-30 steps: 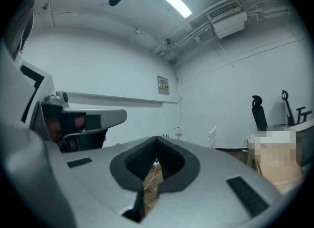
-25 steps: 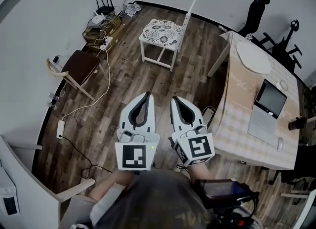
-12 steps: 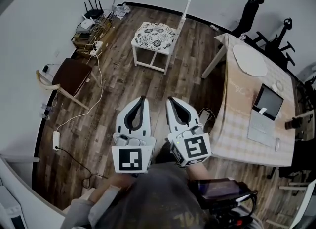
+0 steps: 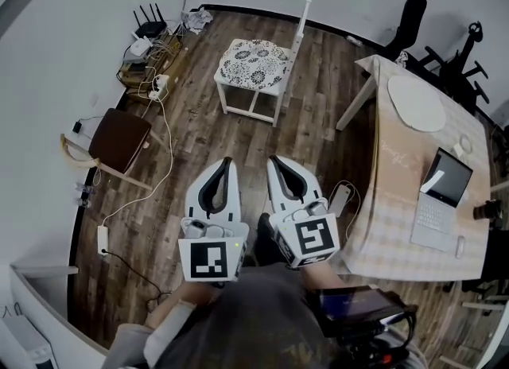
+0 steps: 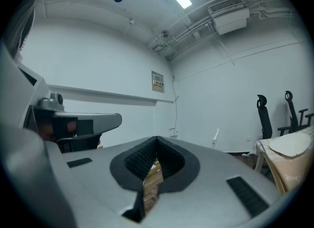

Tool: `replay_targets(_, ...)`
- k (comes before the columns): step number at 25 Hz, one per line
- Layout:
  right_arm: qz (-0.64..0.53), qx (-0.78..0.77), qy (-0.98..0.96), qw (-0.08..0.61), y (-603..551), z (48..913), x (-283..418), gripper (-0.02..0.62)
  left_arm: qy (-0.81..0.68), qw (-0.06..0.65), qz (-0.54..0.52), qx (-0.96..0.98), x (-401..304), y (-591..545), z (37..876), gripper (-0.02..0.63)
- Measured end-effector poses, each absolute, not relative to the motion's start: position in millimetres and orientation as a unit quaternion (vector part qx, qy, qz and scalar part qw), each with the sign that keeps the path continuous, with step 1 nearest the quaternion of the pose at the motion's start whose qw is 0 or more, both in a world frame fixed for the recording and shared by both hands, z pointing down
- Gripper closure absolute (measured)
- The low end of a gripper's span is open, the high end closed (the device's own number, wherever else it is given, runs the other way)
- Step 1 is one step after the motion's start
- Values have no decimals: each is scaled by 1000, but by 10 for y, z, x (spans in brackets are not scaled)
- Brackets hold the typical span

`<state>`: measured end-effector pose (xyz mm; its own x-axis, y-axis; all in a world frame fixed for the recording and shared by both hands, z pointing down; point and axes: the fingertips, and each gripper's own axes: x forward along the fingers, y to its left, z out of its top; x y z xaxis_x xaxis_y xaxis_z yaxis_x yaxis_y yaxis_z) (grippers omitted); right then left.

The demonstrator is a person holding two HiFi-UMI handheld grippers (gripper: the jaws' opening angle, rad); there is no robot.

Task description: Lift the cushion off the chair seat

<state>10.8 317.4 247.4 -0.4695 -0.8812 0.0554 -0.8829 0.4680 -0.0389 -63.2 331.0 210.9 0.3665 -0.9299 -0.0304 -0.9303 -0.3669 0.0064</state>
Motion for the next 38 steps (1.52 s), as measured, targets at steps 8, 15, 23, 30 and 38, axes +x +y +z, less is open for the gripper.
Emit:
replay_targets(8, 39, 518, -854, 4, 2343, 2381, 344, 591, 560, 29, -7, -828, -391, 2515, 2072, 600)
replay_targets(15, 25, 500, -866, -11, 1753, 2345, 434, 591, 559, 43, -14, -828, -194, 1932, 2017, 600)
replay_targets(23, 29, 489, -872, -22, 1284, 2369, 486, 591, 566, 48, -19, -823, -113, 1499, 2021, 600)
replay_targets(30, 52, 498, -866, 12, 807, 2589, 269, 591, 579, 18, -19, -815, -441, 1014, 2237, 600)
replay_targets(38, 62, 500, -863, 29, 21, 2778, -237, 591, 581, 1, -5, -814, -1027, 79, 2303, 600)
